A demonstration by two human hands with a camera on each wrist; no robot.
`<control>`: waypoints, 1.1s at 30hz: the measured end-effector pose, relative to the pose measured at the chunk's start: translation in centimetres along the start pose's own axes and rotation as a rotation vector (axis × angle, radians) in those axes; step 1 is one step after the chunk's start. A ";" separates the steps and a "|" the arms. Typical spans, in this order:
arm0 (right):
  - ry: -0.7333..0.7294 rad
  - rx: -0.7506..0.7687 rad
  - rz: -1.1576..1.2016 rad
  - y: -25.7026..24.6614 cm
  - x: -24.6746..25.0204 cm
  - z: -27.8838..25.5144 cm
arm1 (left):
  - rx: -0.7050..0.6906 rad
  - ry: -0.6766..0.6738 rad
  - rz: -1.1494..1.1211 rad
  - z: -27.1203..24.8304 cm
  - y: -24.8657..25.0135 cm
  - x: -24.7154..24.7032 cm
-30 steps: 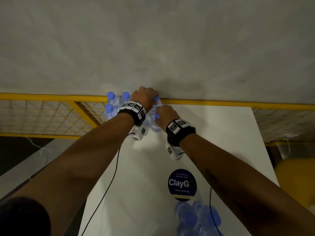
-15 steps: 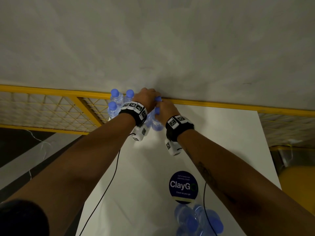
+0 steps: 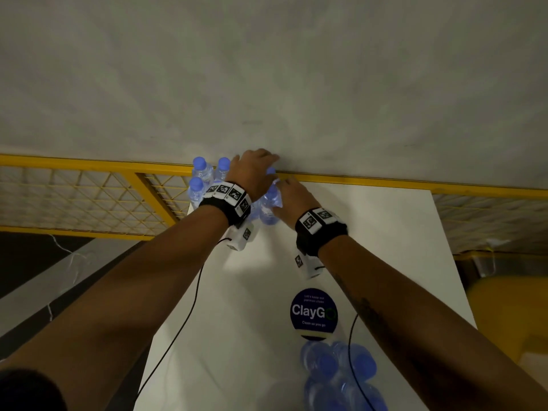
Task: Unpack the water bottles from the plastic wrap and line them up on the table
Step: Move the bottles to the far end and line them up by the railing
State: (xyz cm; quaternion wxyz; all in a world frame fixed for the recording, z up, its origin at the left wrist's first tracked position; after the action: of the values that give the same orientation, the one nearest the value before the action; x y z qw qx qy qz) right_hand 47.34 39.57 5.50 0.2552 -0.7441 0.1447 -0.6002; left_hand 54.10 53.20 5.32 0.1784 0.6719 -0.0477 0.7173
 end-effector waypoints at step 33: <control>-0.293 -0.025 -0.217 3.2 -6.1 -37.7 | -0.308 -0.386 -0.003 -31.4 18.7 -4.1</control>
State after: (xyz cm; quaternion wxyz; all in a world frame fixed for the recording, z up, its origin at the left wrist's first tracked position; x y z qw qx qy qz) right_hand 9.70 32.32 4.36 0.1981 -0.8380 0.0323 -0.5075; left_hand 18.52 44.69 1.59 0.2673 0.7614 -0.1883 0.5597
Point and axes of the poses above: each hand's wrist, its own z-axis towards the middle knuckle, its own x-axis out of the back of the hand, y = z × x, the point moved 2 cm from there along z, towards the middle knuckle, and after that the axes turned 9 degrees about z, right-handed, at the moved point
